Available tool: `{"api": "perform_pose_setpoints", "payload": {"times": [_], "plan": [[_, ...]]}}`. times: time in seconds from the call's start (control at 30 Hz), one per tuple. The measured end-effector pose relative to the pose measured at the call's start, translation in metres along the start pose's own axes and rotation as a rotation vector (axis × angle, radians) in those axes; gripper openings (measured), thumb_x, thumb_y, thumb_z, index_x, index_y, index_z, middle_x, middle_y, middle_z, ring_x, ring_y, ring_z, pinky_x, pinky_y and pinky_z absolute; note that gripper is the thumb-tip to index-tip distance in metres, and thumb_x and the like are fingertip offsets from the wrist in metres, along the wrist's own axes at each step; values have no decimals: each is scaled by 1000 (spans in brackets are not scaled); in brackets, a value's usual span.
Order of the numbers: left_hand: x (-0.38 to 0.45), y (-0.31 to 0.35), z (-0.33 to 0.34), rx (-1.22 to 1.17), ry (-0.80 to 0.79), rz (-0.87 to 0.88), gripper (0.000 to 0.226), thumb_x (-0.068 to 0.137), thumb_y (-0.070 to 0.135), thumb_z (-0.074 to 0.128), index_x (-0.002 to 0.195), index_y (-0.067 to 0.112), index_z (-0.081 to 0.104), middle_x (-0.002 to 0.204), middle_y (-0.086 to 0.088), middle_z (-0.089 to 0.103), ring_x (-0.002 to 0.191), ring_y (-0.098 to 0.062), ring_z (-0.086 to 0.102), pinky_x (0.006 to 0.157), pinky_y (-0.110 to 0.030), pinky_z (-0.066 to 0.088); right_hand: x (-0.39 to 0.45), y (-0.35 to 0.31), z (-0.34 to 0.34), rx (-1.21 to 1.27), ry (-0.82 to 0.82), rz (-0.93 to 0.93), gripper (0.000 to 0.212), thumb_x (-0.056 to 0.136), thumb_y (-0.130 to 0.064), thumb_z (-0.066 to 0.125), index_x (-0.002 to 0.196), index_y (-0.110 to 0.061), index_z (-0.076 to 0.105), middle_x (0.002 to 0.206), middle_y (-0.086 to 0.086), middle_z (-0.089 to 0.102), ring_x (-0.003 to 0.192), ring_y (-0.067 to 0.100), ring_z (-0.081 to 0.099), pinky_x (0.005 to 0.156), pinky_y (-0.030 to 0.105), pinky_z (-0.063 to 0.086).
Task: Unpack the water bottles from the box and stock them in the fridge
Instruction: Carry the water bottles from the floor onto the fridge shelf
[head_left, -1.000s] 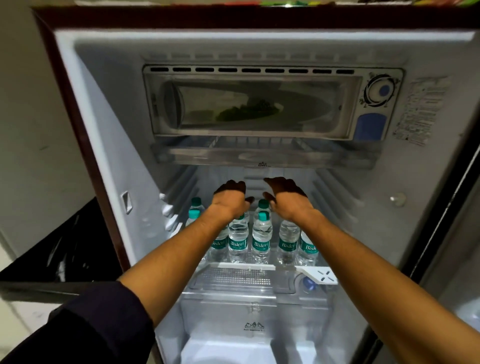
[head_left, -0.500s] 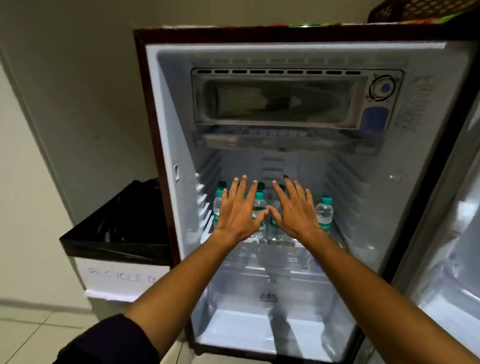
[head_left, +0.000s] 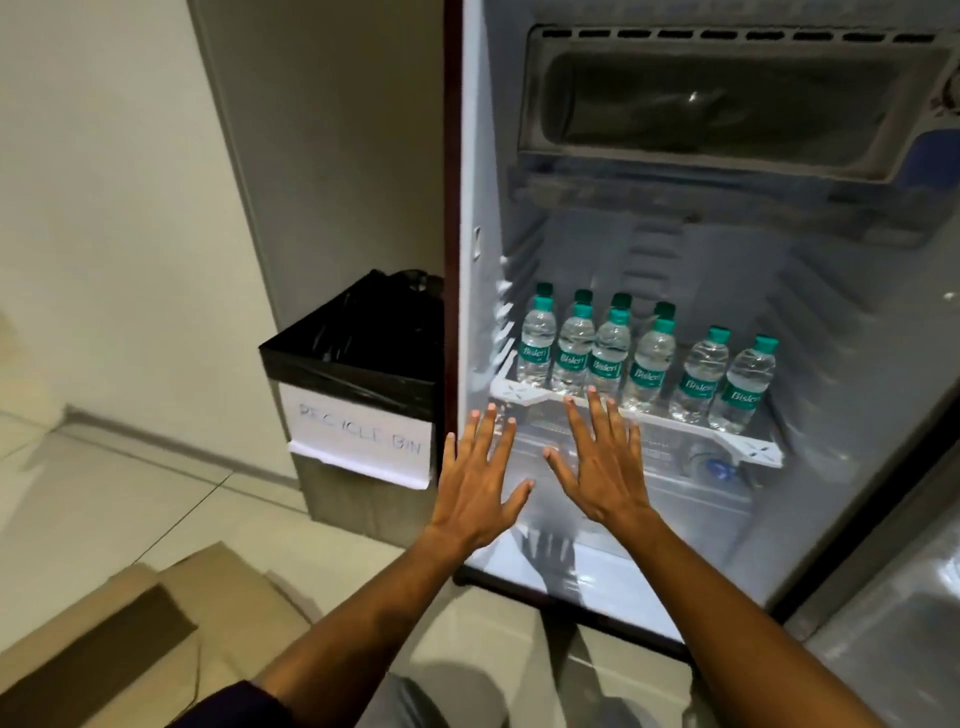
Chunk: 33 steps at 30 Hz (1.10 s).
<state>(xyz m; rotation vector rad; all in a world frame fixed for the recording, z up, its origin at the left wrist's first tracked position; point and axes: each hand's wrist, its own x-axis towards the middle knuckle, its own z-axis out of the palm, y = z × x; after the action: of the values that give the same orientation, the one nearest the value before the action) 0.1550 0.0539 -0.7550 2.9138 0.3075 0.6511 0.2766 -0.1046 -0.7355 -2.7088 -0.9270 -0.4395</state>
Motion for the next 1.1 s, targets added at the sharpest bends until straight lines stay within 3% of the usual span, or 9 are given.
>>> {"api": "perform_pose_setpoints", "payload": {"times": [0.1,0.17,0.37,0.5,0.6,0.73,0.87,1.0,1.1], "plan": [[-33,-18,6,-41,3,-63,79,94,61,37,155,24,2,163,-5,-7,151,-24,-9,121,-52,9,-16,-26,21,30,-35,-77,79,92,-70,28,154,-35,-5,164,2,-11,151,28,-5,119,54,2],[-58,-35,9,-44,3,-120,79,94,62,34,156,23,4,163,-5,-5,151,-24,-7,121,-53,9,-22,-47,32,41,-70,-132,77,91,-71,22,154,-35,-5,164,3,-9,151,28,-6,120,54,2],[-126,-93,10,-14,-38,-360,80,92,65,30,156,28,0,164,-1,-10,151,-21,-10,121,-51,9,-33,-120,63,143,-122,-297,77,93,-68,30,156,-32,7,164,4,-3,151,27,-2,120,53,2],[-178,-139,-6,-12,3,-536,78,91,61,37,155,20,18,163,-9,11,150,-29,11,117,-54,19,-43,-187,92,192,-178,-424,76,93,-68,31,156,-33,7,165,1,-2,151,27,1,120,52,5],[-221,-168,-18,6,-31,-706,79,90,63,35,155,22,14,163,-8,10,151,-28,7,119,-53,18,-52,-238,111,218,-243,-521,77,92,-68,31,156,-35,3,165,2,-2,151,27,1,120,52,4],[-295,-198,-32,30,12,-900,75,93,62,38,154,21,21,162,-8,17,150,-26,12,119,-51,20,-71,-312,128,259,-304,-692,78,89,-63,40,156,-29,16,163,7,13,149,31,15,116,57,15],[-372,-217,-45,57,-6,-1163,72,94,64,31,154,27,14,163,-4,10,150,-25,10,121,-46,17,-98,-379,141,272,-348,-852,76,92,-62,40,155,-23,22,162,12,16,148,34,20,115,58,25],[-442,-235,-67,116,37,-1356,68,94,57,40,151,22,26,156,-12,27,140,-31,30,112,-47,31,-137,-436,154,302,-446,-977,77,92,-63,40,156,-31,11,164,5,0,151,29,5,119,55,15],[-487,-252,-79,187,-17,-1508,66,95,52,45,151,19,29,157,-13,27,141,-33,30,111,-47,32,-165,-465,163,316,-489,-1069,74,93,-63,35,155,-34,7,164,1,-6,151,25,-3,119,51,2]]}}
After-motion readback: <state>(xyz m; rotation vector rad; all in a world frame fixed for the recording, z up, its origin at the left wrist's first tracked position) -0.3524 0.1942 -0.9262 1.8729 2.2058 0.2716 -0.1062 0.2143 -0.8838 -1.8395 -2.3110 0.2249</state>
